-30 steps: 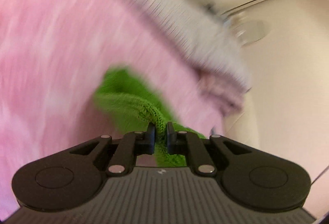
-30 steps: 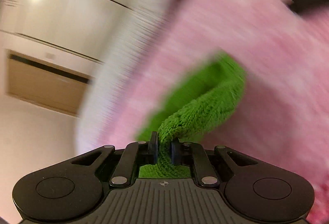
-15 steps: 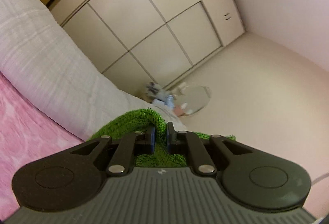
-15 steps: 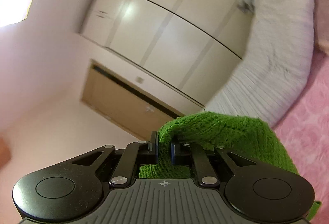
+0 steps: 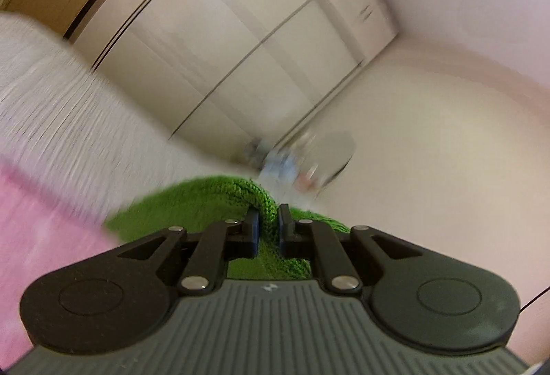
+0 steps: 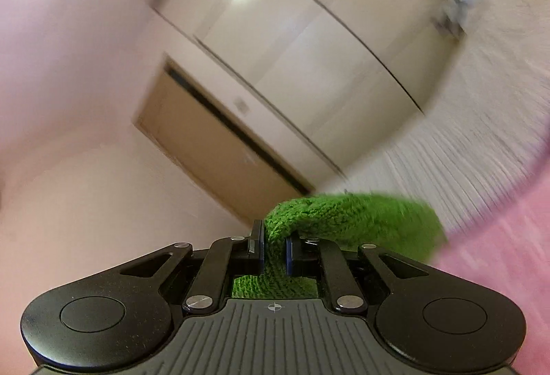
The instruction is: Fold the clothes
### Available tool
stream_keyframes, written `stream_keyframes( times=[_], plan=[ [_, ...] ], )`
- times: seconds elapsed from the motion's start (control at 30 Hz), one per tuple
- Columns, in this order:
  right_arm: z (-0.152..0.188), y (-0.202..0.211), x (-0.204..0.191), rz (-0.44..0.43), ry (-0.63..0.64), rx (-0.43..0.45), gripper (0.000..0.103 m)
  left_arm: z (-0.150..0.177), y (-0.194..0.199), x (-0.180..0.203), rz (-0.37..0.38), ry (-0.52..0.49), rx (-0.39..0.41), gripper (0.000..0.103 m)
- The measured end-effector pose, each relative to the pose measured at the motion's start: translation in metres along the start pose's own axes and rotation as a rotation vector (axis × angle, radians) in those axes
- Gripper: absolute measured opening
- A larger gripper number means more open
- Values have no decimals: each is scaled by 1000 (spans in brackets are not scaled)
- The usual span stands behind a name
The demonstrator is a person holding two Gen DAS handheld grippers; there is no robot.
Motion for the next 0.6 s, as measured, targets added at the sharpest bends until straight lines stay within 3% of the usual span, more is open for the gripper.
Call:
stream_keyframes(
  times=[0.13,0.17,0.23,0.27,0.37,0.47,0.6],
  plan=[
    [115,26,91,380,-71,-412,17,105,21,-54,-272,18,-256,7],
    [140,39,114,476,-106,-491,21,131,29,-71,-361,31,-312,6],
    [177,75,160,639,-218,-550,24,179,49,-98,-507,71,-407,6],
    [191,90,179,705,-258,-564,26,198,57,-105,-556,88,-438,6],
    [194,114,212,793,-265,-504,31,231,68,-106,-613,100,-458,6],
    [177,118,229,778,-164,-410,35,249,65,-95,-619,94,-437,7],
    [170,116,232,728,102,-303,37,267,49,-101,-641,61,-424,8]
  ],
)
Point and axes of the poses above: each gripper's, at about its wrist camera, not at the fingertips, and y roughly against the way its jaws point, x to its right, z to its underside, the point moved 10 cm from there along -y, roughly the way its jaws point, and after that the axes turned 1 degree about x, right-handed, at the moved point
